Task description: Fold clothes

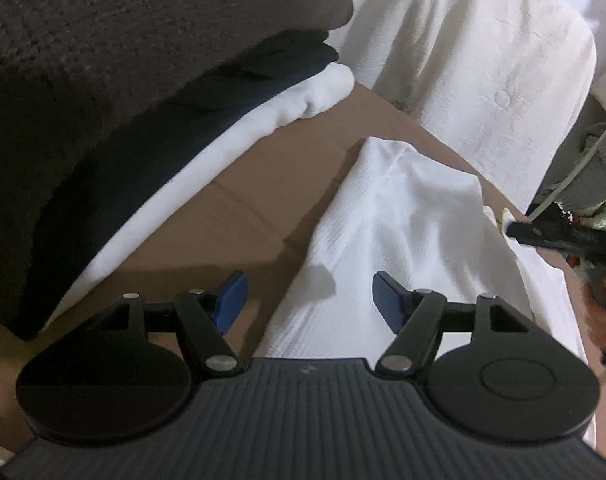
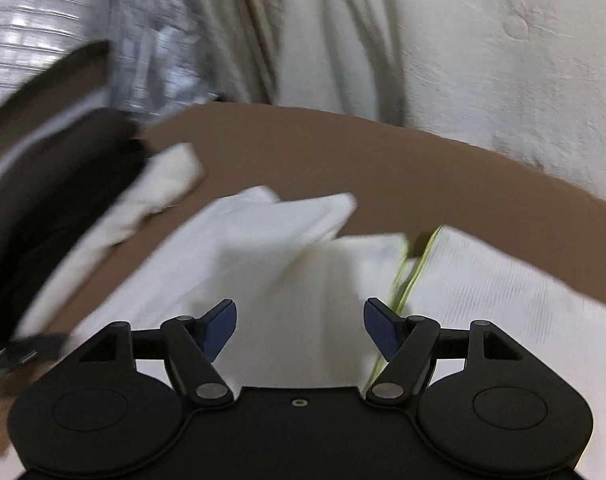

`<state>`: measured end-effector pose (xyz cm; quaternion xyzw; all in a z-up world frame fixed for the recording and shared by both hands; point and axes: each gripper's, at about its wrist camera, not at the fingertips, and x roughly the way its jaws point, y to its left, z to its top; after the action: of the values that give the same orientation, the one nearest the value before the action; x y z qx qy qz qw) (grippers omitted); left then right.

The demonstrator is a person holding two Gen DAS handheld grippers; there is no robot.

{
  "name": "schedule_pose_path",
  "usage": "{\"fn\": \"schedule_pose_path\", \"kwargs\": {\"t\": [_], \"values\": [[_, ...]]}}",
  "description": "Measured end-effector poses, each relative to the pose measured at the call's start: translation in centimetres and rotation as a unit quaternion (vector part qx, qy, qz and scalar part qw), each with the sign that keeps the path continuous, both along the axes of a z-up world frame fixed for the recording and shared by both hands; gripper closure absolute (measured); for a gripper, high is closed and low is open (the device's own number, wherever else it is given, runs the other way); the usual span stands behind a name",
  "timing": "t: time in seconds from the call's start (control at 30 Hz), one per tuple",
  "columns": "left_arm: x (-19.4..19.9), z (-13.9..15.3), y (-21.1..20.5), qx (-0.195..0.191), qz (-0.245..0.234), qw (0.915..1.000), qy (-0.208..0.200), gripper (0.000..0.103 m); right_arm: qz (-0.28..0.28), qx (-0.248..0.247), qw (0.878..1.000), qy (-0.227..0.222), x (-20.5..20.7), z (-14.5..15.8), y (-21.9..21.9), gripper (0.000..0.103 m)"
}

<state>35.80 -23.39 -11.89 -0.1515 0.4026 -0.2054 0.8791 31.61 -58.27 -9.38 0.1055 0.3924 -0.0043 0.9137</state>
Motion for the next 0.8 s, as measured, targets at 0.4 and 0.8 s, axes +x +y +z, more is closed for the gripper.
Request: {"fn": "schedule_pose_path", "kwargs": {"t": [0.4, 0.8], "values": [[0.6, -0.6, 1.9, -0.001, 0.016, 0.9999, 0.006, 0.029, -0.028, -0.129, 0.990, -0.057, -0.4, -3.5, 2.1, 0.095], [-0.5, -0.3, 0.0, 0.041, 0.014, 0.9990, -0.013, 0.029, -0.054, -0.259, 0.963, -0.041, -7.9, -3.7, 4.9, 0.093]]}}
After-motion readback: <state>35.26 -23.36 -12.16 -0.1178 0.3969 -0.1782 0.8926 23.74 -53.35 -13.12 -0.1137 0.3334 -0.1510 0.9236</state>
